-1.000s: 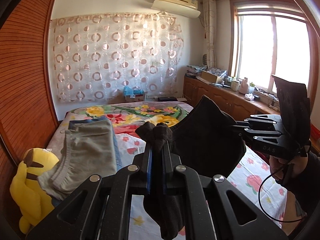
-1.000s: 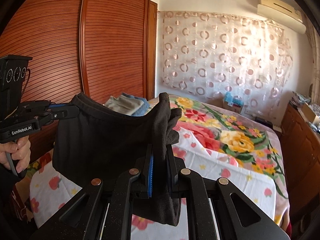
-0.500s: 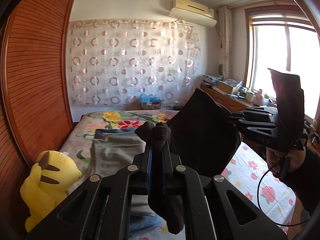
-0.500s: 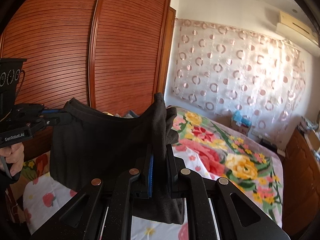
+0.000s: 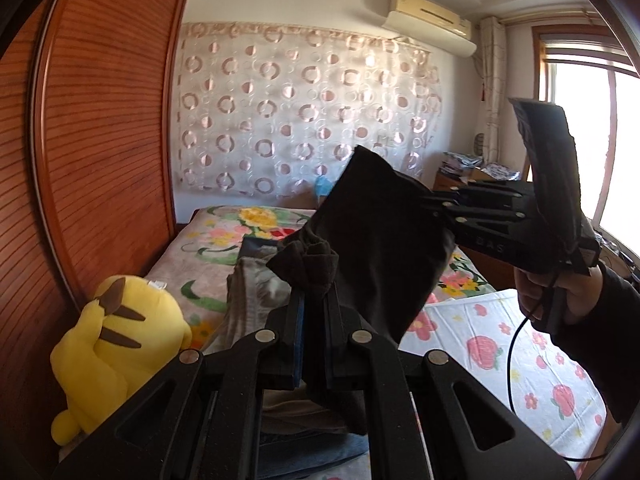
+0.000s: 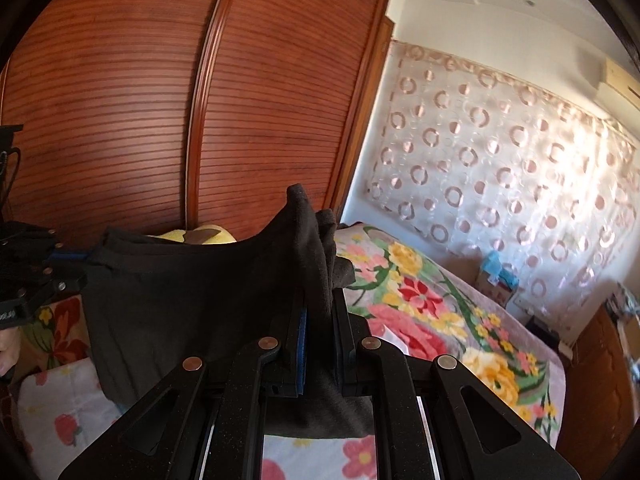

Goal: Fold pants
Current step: 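Carry the held shorts with both grippers toward the folded jeans stack, then lower the shorts onto the jeans stack and open both grippers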

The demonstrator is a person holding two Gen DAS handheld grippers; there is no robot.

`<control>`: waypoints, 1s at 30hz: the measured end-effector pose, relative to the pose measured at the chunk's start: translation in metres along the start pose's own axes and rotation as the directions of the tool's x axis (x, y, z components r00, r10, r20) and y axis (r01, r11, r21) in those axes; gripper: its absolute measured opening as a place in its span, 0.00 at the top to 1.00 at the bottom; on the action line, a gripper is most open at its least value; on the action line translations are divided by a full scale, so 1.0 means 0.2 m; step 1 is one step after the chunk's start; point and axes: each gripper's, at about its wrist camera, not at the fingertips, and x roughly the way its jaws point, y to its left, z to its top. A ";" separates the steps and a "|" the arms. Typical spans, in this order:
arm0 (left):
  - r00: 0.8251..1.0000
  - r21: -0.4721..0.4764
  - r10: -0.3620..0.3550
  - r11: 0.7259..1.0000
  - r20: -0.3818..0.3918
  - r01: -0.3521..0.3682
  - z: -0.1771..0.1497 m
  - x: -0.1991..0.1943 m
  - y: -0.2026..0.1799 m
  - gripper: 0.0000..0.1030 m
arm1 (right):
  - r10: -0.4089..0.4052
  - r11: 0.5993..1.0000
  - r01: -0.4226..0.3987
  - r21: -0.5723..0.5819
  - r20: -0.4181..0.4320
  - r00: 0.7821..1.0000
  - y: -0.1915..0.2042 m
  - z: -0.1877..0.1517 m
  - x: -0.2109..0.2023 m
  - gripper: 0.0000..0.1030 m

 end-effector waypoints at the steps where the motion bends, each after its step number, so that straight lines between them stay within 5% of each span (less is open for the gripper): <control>1: 1.000 -0.007 0.006 1.000 -0.003 -0.006 -0.01 0.00 0.01 0.91 | 0.004 1.000 -0.004 -0.011 -0.002 1.000 0.00 0.01 0.03 0.90; 23: 0.992 -0.092 0.110 0.989 -0.056 -0.115 -0.14 0.01 0.10 0.91 | 0.097 0.995 -0.098 -0.028 -0.039 0.995 -0.03 0.05 0.32 0.90; 26: 0.991 -0.097 0.112 0.988 -0.070 -0.119 -0.15 0.01 0.10 0.91 | 0.084 0.996 -0.084 -0.009 -0.064 0.994 -0.05 0.06 0.33 0.68; 30: 0.989 -0.099 0.123 0.986 -0.079 -0.131 -0.16 0.01 0.10 0.91 | 0.079 0.996 -0.078 0.031 -0.027 0.997 -0.11 0.08 0.27 0.59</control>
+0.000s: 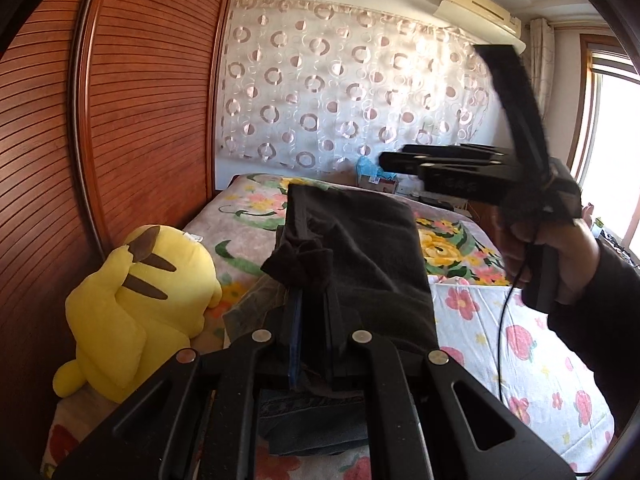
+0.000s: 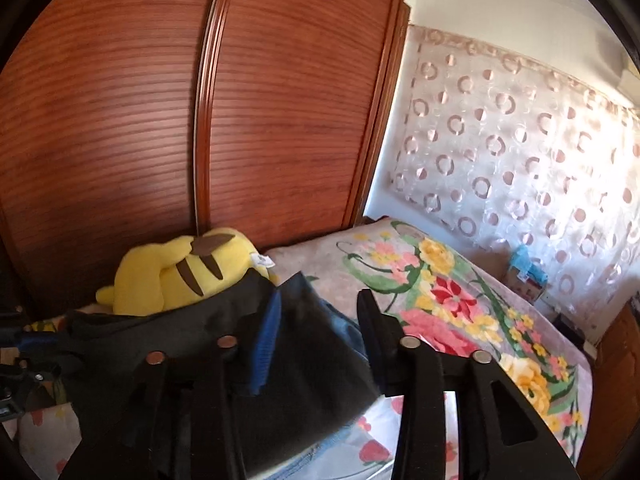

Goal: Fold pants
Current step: 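Lower the shorts onto the jeans stack and open both grippers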

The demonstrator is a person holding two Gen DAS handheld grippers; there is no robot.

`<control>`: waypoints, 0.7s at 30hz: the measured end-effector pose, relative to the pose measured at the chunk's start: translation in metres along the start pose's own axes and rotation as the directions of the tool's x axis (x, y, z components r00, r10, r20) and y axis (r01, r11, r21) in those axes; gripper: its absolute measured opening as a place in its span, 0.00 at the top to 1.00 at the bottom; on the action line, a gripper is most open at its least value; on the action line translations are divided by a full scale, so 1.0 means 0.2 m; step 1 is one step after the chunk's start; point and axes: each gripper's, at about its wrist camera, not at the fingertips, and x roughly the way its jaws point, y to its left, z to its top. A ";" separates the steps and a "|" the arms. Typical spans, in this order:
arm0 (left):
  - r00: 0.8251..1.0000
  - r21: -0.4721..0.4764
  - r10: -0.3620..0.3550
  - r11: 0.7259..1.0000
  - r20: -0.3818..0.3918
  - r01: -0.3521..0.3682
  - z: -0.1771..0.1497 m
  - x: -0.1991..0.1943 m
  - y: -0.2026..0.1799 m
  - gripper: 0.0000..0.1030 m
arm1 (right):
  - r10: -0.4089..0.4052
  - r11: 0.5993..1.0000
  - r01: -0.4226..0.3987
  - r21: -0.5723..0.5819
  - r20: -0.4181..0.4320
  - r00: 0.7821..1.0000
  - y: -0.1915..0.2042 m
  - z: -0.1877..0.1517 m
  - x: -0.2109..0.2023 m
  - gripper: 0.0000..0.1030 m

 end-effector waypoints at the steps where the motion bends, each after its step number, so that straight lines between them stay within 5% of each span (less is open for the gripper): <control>1: 1.000 -0.003 0.001 1.000 -0.003 -0.001 0.00 0.00 0.00 0.91 | 0.000 1.000 0.000 0.008 -0.005 1.000 -0.01 -0.01 -0.02 0.59; 6: 1.000 0.006 0.019 1.000 -0.009 -0.019 -0.02 0.01 0.00 0.91 | 0.113 0.993 -0.111 0.051 -0.036 0.993 -0.05 -0.11 -0.05 0.59; 16: 0.998 0.008 0.058 0.998 -0.036 -0.058 -0.03 0.03 0.02 0.91 | 0.085 0.983 -0.065 0.170 -0.114 0.990 -0.18 -0.19 0.11 0.59; 21: 0.996 0.015 0.073 0.997 -0.043 -0.073 -0.03 0.03 0.02 0.91 | 0.105 0.969 -0.083 0.232 -0.086 0.991 -0.16 -0.20 0.10 0.59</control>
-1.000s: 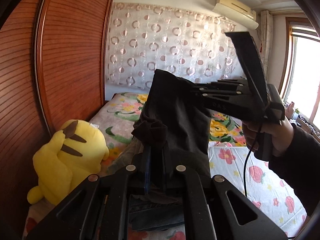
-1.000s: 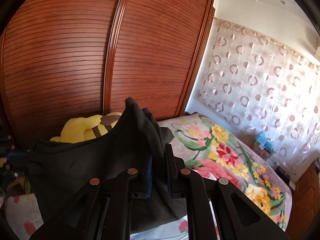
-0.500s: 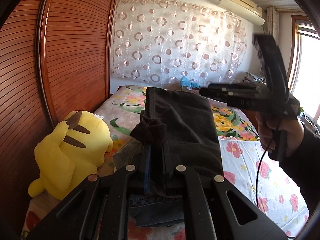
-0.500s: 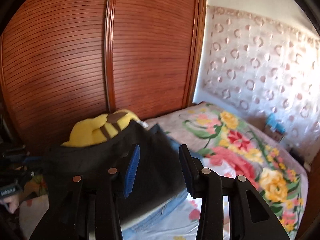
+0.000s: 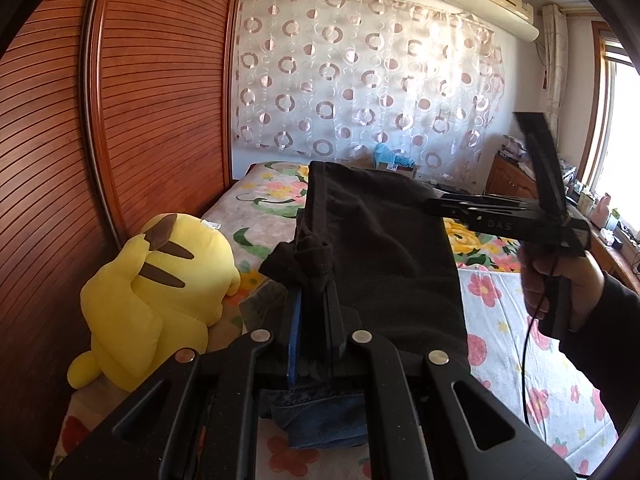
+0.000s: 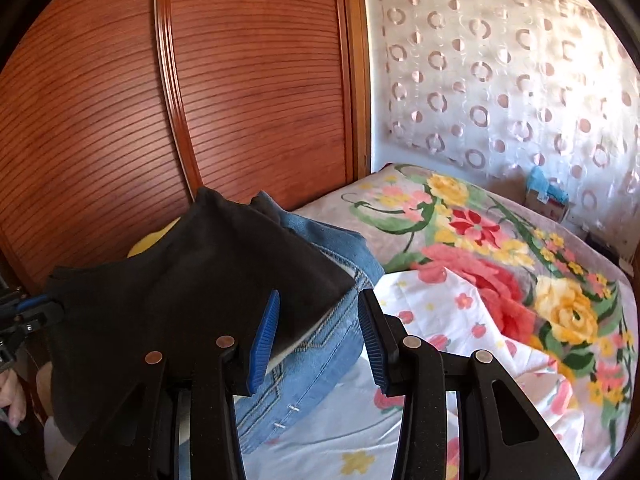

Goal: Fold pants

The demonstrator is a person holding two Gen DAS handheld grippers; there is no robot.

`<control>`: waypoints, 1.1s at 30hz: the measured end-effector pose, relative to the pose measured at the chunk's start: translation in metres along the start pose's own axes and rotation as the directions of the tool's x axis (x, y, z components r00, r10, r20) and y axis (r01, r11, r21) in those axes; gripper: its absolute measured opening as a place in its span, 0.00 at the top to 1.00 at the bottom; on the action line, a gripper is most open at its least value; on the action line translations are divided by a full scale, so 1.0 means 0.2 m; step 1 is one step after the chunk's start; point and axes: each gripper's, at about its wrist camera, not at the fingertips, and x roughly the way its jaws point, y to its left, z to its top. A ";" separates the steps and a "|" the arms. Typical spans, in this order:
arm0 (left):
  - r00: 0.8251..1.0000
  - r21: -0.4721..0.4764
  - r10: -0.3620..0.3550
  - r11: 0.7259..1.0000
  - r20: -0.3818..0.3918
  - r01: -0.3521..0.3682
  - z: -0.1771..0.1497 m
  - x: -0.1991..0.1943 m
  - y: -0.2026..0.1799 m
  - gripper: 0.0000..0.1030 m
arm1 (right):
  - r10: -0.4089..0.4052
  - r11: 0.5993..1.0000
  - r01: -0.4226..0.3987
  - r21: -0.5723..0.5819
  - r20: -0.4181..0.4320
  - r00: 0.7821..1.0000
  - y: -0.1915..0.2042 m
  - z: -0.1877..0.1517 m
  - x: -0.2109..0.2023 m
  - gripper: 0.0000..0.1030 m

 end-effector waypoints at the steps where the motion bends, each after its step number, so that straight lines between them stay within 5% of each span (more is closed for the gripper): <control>1: 1.000 0.002 0.005 1.000 -0.002 -0.005 0.00 0.00 0.00 0.91 | 0.002 1.000 -0.003 0.006 0.007 1.000 0.01 -0.01 -0.02 0.59; 10: 1.000 0.026 0.016 1.000 0.020 -0.016 0.01 -0.05 -0.02 0.43 | 0.019 1.000 -0.020 0.019 0.040 0.999 0.11 -0.11 -0.15 0.59; 12: 1.000 0.036 0.012 0.999 0.025 -0.013 0.00 -0.07 -0.03 0.17 | 0.024 0.999 -0.025 0.026 0.043 0.999 0.13 -0.13 -0.18 0.59; 22: 0.999 0.055 0.010 0.998 0.044 -0.012 -0.02 -0.18 -0.06 0.16 | 0.001 0.999 -0.002 0.034 0.043 0.999 0.24 -0.20 -0.31 0.58; 33: 0.999 0.076 -0.008 0.997 0.051 0.004 -0.08 -0.28 -0.11 0.16 | -0.030 0.998 0.026 0.052 0.065 0.997 0.34 -0.27 -0.46 0.43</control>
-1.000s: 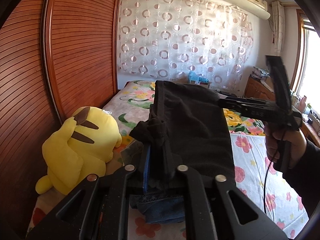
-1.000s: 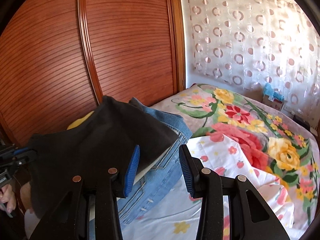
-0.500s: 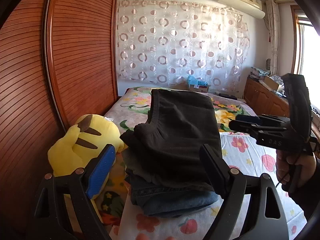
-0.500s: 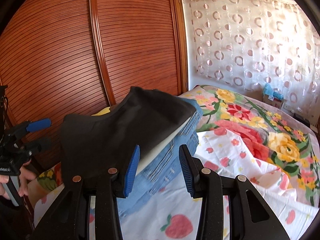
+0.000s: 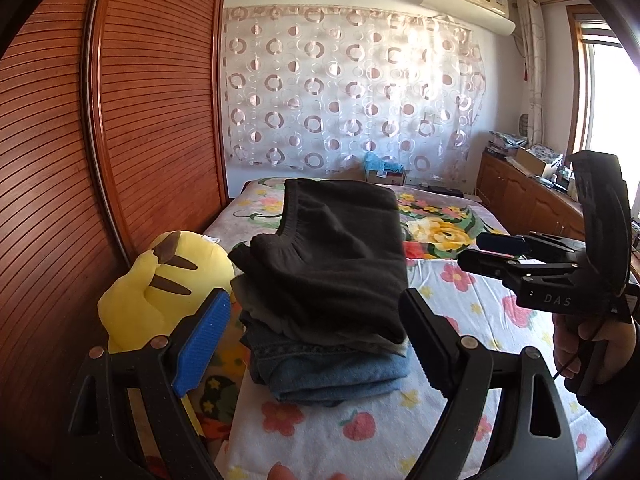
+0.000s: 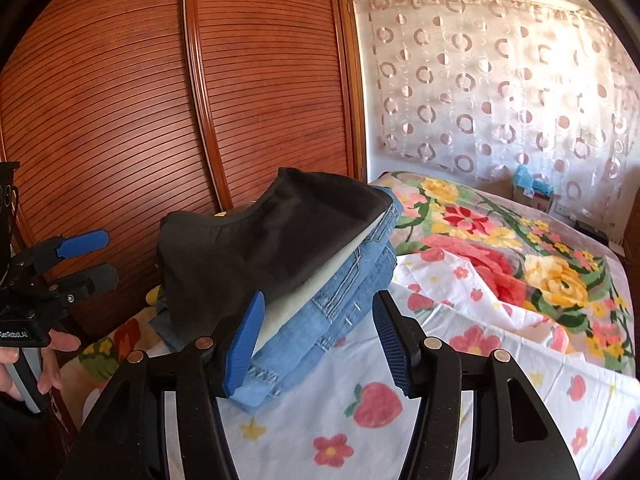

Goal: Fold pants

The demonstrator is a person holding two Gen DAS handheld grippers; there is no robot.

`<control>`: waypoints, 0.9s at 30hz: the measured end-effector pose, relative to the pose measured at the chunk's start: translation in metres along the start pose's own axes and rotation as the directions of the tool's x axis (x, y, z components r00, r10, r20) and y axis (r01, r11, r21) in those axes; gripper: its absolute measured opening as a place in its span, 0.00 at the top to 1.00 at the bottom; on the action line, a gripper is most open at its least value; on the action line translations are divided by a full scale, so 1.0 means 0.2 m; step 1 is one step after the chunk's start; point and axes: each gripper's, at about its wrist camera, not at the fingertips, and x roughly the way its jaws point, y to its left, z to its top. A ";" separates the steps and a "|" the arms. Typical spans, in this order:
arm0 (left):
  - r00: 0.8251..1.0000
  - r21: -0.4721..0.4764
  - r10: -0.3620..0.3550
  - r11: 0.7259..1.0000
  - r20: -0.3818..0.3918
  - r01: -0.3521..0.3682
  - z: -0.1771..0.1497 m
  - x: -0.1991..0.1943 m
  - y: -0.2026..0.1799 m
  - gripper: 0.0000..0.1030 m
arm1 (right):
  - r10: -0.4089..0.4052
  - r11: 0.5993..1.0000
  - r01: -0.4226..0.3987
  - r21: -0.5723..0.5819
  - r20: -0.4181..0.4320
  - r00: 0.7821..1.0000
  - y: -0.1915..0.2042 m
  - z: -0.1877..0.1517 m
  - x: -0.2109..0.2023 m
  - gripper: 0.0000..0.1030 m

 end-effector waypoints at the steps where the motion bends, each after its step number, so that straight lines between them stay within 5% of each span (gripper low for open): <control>1: 1.000 0.003 -0.003 1.000 -0.003 0.003 0.00 -0.01 -0.01 0.16 | -0.004 1.000 0.004 0.002 0.002 1.000 0.01 0.00 -0.02 0.42; 16: 0.997 0.064 -0.072 0.995 0.016 0.071 -0.09 -0.19 -0.20 0.16 | -0.102 0.994 0.099 0.047 0.051 0.994 0.11 -0.14 -0.32 0.28; 27: 0.992 0.108 -0.121 0.987 0.031 0.117 -0.14 -0.32 -0.34 0.16 | -0.205 0.975 0.196 0.103 0.089 0.975 0.22 -0.29 -0.59 0.27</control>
